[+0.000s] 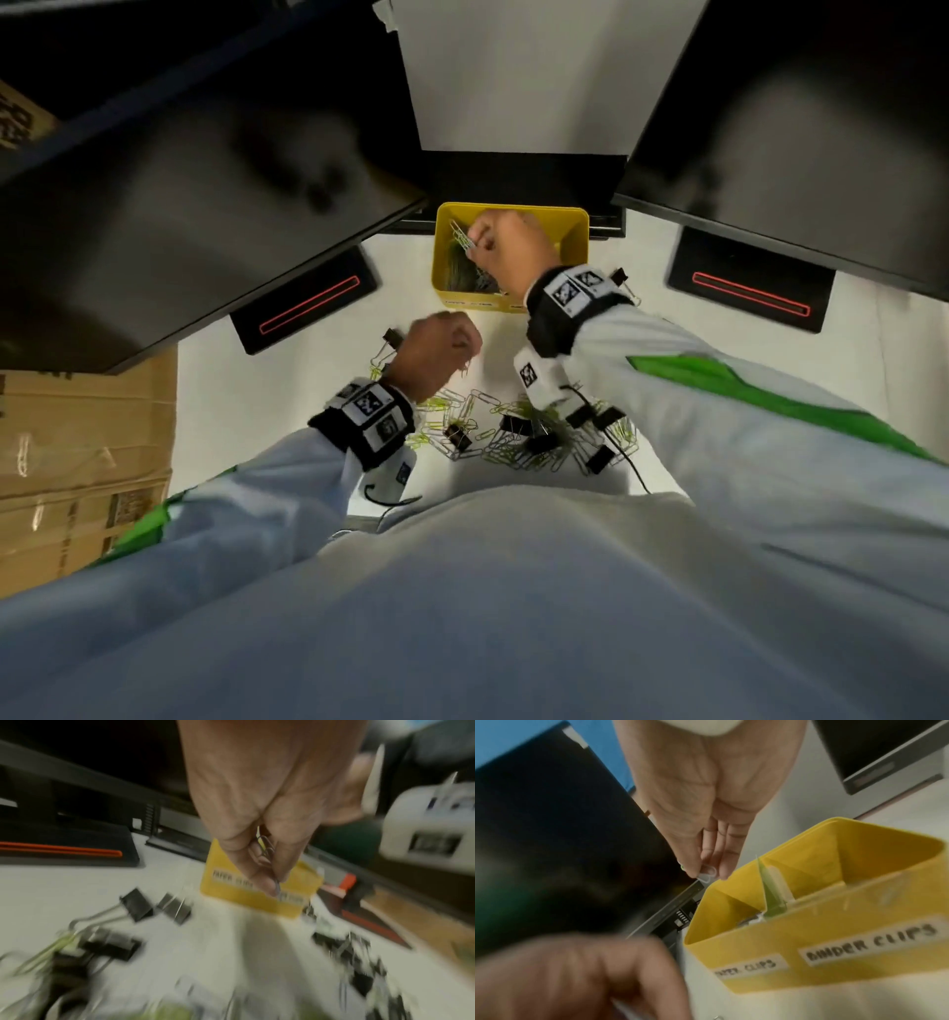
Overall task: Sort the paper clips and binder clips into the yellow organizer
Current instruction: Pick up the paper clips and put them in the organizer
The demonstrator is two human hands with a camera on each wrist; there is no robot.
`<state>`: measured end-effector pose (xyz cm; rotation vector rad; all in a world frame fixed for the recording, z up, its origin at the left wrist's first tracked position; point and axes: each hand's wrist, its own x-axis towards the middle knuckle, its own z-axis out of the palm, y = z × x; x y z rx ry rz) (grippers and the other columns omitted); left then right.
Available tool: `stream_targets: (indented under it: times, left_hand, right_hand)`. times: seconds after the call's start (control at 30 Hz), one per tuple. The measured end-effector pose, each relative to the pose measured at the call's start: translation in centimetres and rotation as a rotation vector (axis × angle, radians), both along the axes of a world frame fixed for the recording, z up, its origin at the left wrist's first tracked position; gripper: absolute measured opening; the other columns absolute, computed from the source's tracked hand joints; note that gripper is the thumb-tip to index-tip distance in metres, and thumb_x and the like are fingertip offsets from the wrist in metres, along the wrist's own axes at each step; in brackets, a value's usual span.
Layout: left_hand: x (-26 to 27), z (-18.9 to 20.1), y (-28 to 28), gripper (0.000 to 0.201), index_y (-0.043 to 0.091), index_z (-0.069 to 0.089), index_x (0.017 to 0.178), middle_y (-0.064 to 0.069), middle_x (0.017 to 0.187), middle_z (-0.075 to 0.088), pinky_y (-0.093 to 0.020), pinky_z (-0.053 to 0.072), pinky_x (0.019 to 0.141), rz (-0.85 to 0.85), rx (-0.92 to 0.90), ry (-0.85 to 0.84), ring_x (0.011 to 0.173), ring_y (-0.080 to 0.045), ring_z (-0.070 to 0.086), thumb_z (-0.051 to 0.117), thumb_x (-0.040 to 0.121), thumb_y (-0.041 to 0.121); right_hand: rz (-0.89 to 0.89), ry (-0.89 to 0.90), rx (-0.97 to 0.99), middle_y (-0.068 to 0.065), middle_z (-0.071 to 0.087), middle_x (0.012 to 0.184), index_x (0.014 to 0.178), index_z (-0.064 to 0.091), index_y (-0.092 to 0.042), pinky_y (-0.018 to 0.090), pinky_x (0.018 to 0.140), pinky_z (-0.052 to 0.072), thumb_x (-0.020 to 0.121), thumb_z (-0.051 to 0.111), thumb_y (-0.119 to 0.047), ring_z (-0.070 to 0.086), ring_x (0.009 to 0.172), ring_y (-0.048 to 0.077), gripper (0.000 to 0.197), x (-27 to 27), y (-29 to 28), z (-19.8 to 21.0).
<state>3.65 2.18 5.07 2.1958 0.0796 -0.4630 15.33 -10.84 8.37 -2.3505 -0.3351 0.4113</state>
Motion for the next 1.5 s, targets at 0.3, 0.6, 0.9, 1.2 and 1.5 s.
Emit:
stream_targets:
  times: [0.3,0.6,0.9,1.2,1.5]
  left_hand:
    - [11.1,2.7,1.1,0.011,0.018,0.065,0.081,0.004,0.084,0.069,-0.025,0.054,0.076,0.188,0.161,-0.204,0.077,-0.010,0.065,0.061,0.087,0.009]
    - [6.5,-0.2,-1.4,0.020,0.015,0.059,0.102,-0.010,0.117,0.051,-0.033,0.043,0.090,-0.027,0.405,-0.431,0.104,-0.025,0.048,0.053,0.084,0.011]
    - [-3.1,-4.9,1.6,0.009,0.018,0.058,0.088,-0.007,0.089,0.066,-0.043,0.052,0.076,-0.409,0.419,0.141,0.086,-0.029,0.063,0.054,0.090,0.026]
    - [-5.9,-5.4,1.4,0.004,0.009,0.066,0.085,-0.002,0.086,0.064,-0.037,0.049,0.079,-0.556,0.213,0.190,0.081,-0.019,0.058,0.068,0.084,0.012]
    - [-1.9,-2.8,1.9,0.009,0.013,0.062,0.084,0.008,0.077,0.060,-0.023,0.036,0.064,-0.289,0.153,0.082,0.076,-0.013,0.056,0.059,0.092,0.017]
  right_hand:
    - [0.164,-0.132,-0.106,0.001,0.063,0.105,0.107,0.062,-0.018,0.032,0.080,0.055,0.091,0.062,-0.023,0.060,0.088,0.013,0.017,-3.7,-5.5,-2.7]
    - [0.771,0.036,-0.469,0.001,0.051,0.123,0.127,0.049,-0.021,0.032,0.069,0.048,0.089,0.058,-0.048,0.059,0.100,0.023,0.048,-12.4,-9.2,-6.1]
    - [0.818,-0.025,-0.456,0.008,0.061,0.116,0.129,0.046,-0.014,0.033,0.064,0.049,0.097,0.044,-0.021,0.064,0.091,0.031,0.033,-14.0,-7.4,-8.1]
    - [0.143,0.158,-0.194,-0.002,0.067,0.078,0.084,0.059,-0.021,0.036,0.069,0.056,0.087,0.059,-0.016,0.064,0.074,0.021,0.006,-8.9,-8.9,-6.6]
    - [0.210,-0.020,-0.313,0.006,0.057,0.105,0.107,0.051,-0.014,0.029,0.064,0.043,0.091,0.056,-0.018,0.060,0.086,0.025,0.017,-10.2,-11.0,-7.2]
